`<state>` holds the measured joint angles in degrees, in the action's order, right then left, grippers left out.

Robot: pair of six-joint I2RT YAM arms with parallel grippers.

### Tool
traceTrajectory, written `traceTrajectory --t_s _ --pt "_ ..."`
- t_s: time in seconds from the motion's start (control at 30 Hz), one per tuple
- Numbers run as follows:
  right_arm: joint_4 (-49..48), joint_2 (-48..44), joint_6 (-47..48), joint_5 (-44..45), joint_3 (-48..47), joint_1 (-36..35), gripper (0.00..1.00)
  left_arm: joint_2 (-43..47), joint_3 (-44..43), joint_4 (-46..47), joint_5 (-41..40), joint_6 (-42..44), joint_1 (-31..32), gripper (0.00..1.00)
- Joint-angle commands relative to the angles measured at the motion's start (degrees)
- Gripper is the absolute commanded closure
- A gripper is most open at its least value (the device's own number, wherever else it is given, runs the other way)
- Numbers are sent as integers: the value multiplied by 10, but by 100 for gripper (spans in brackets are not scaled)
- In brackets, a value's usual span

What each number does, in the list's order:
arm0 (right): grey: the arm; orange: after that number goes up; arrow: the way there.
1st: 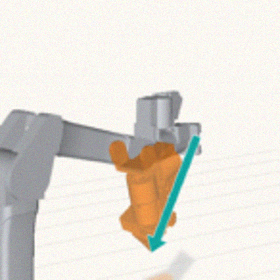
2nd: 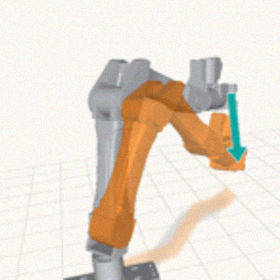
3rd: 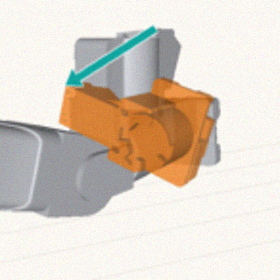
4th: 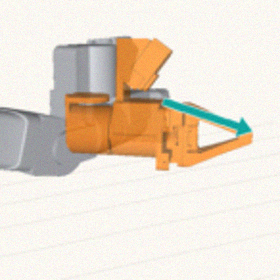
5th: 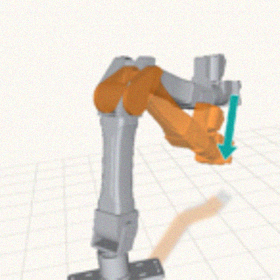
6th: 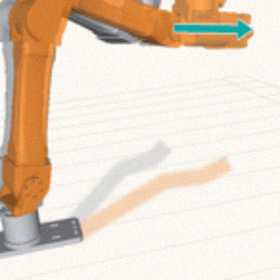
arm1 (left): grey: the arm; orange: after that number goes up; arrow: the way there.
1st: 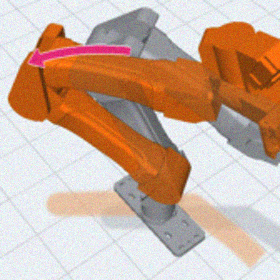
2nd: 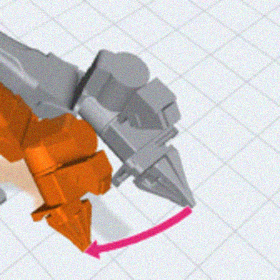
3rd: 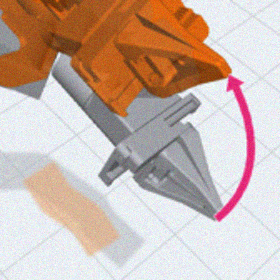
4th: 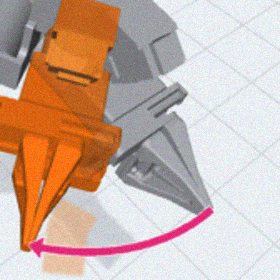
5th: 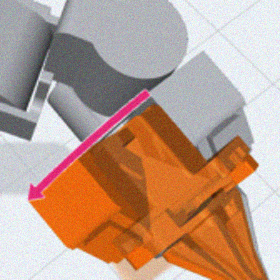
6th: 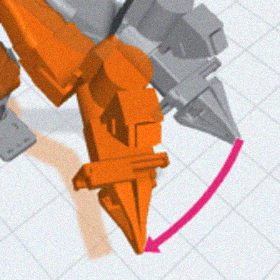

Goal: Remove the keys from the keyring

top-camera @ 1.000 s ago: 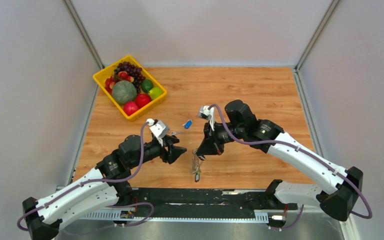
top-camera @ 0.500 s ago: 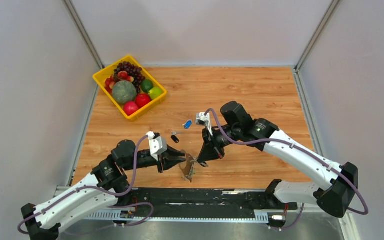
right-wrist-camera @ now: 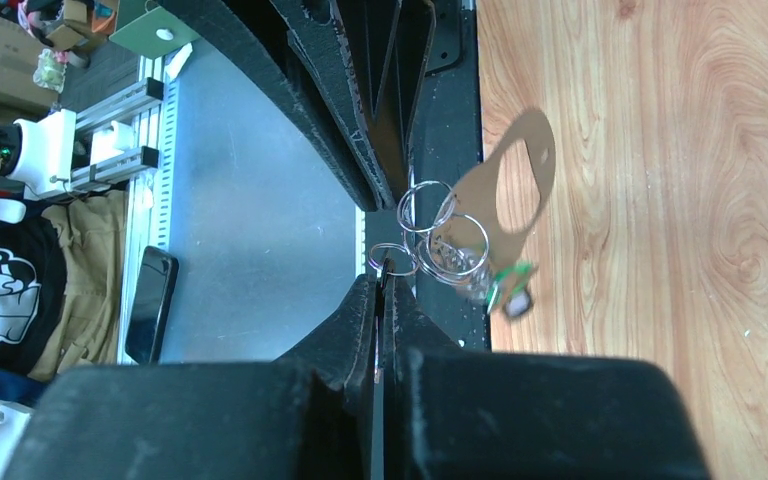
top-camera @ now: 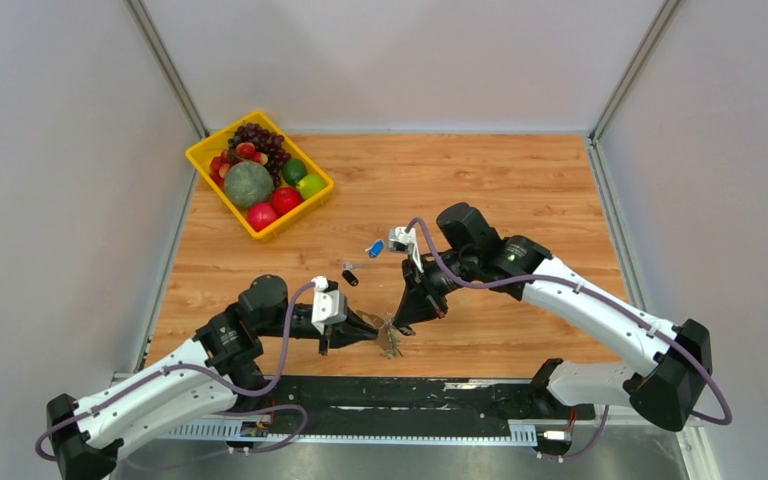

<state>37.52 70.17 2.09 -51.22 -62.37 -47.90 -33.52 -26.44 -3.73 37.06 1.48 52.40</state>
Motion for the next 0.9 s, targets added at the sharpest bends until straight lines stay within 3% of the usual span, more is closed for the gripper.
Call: traceTrajectory --t_s 0.0,0.2,0.43,0.57,0.87 --pt "-10 5 16 -29 -20 2 100 12 -16 18 -2 30 8 78" --pt "-10 14 17 -31 -26 3 100 42 -2 63 -28 35 17 76" --pt "-10 14 11 -13 -34 3 100 75 0 48 -32 43 24 88" --pt "-12 14 -5 -1 -42 11 100 62 7 44 -6 32 26 91" --pt "-23 15 -50 -9 -47 28 100 32 34 69 -63 -10 43 89"
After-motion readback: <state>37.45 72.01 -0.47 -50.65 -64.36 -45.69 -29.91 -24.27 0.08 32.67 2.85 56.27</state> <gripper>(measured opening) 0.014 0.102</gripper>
